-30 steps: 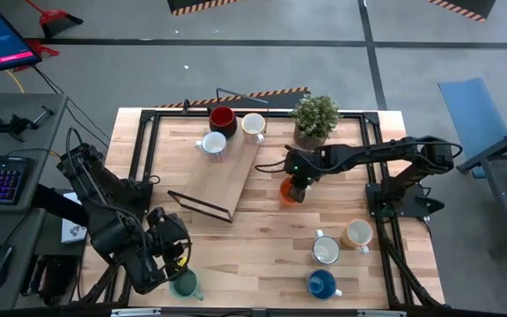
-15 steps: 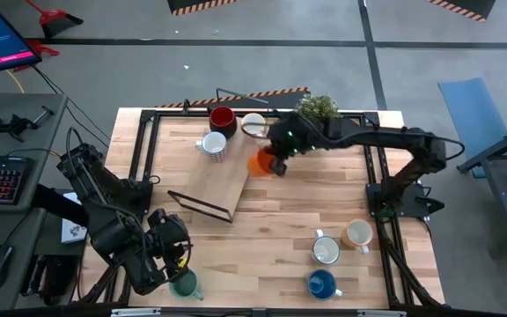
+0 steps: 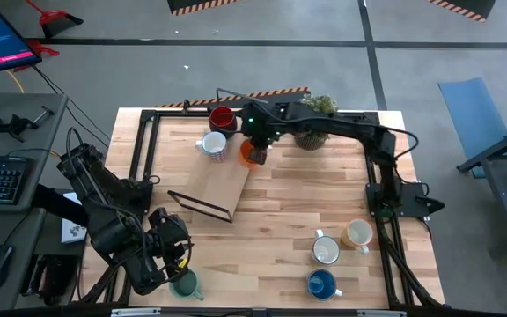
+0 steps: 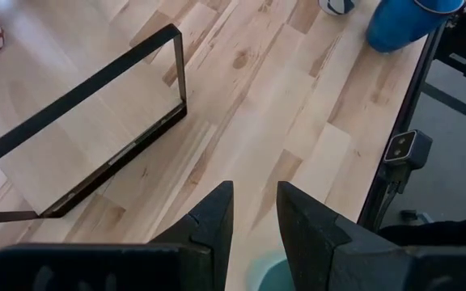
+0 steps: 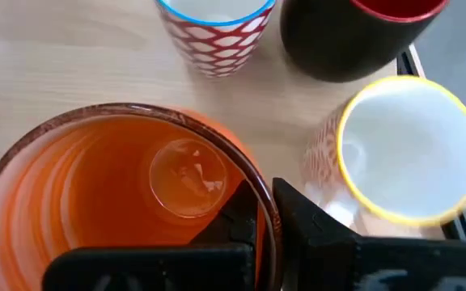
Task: Place coffee mugs
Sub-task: Put the orange cup on the shelf
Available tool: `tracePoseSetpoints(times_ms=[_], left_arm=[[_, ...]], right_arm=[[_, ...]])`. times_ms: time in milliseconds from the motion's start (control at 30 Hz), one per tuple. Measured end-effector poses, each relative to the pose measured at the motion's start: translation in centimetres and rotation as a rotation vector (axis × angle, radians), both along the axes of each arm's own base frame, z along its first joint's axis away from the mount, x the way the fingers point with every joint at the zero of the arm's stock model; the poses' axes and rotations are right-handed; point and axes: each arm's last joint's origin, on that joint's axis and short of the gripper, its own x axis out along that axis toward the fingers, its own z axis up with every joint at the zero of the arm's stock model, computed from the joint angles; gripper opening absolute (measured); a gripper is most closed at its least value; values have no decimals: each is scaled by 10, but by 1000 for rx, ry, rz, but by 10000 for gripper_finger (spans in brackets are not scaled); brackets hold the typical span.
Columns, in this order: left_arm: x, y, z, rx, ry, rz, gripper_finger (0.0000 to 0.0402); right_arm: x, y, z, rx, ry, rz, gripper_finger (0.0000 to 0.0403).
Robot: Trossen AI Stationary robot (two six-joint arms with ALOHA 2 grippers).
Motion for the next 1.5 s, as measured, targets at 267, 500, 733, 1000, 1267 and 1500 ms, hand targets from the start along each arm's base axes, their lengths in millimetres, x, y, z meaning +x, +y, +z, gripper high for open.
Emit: tracePoseSetpoints(times_ms=[267,500,733,1000,1267,1500], left_arm=[[0,0,0,1,0,0,87],[0,0,0,1,0,0,87],[0,0,0,0,0,1,87],[0,0,0,-6,-3,8,87],[0,0,0,-7,-3,9,87],[0,0,0,-7,-3,9,87]], right_arm=[[17,-10,-25,0,4,10,0],[24,-15,-33,-16,-19,21,0],[27,-19,-40,-14,-24,17,0],[26,-21,-40,-20,-19,24,0],[25,-25,-41,-14,-19,2,0],[27,-25,-50,2,8,-6,0]])
